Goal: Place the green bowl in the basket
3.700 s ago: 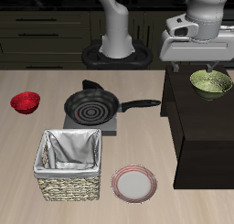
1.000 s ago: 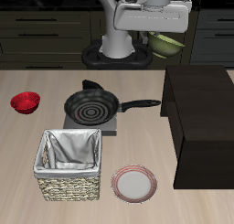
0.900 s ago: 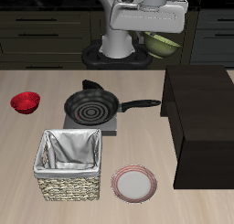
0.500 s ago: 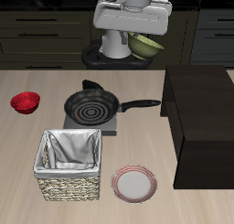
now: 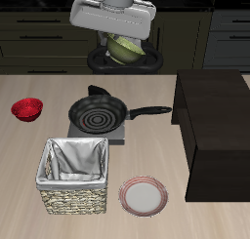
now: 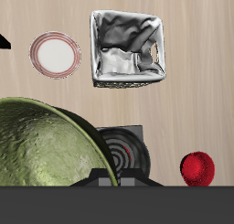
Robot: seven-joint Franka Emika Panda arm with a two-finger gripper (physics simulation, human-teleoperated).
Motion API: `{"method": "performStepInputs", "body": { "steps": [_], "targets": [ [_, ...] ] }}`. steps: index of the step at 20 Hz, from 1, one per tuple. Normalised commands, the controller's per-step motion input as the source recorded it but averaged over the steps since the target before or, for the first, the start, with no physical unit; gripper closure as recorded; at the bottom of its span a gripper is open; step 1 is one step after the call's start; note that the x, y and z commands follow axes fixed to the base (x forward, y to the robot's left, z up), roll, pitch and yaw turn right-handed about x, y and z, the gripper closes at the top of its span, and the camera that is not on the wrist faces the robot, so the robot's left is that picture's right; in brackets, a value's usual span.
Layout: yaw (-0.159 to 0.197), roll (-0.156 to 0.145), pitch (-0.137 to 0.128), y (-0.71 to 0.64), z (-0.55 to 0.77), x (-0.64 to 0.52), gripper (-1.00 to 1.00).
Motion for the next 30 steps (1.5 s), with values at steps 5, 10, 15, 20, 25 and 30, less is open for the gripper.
{"method": "performStepInputs", "body": {
  "steps": [5,10,15,20,25,30],
  "targets": [
    [0.054,-0.023,-0.052,-0.38,0.14,0.03,1.00],
    [0.064,-0.005,-0.052,-0.30,0.08,0.29,1.00],
    [0.008,-0.030,-0.006,-0.22,0.03,0.29,1.00],
    [-0.012,0.018,0.000,-0.07,-0.02,0.28,1.00],
    [0.014,0.017,-0.041,-0.03,0.05,0.27,1.00],
    [0.005,-0.009,-0.013,-0.09,0.02,0.33,1.00]
  ]
}}
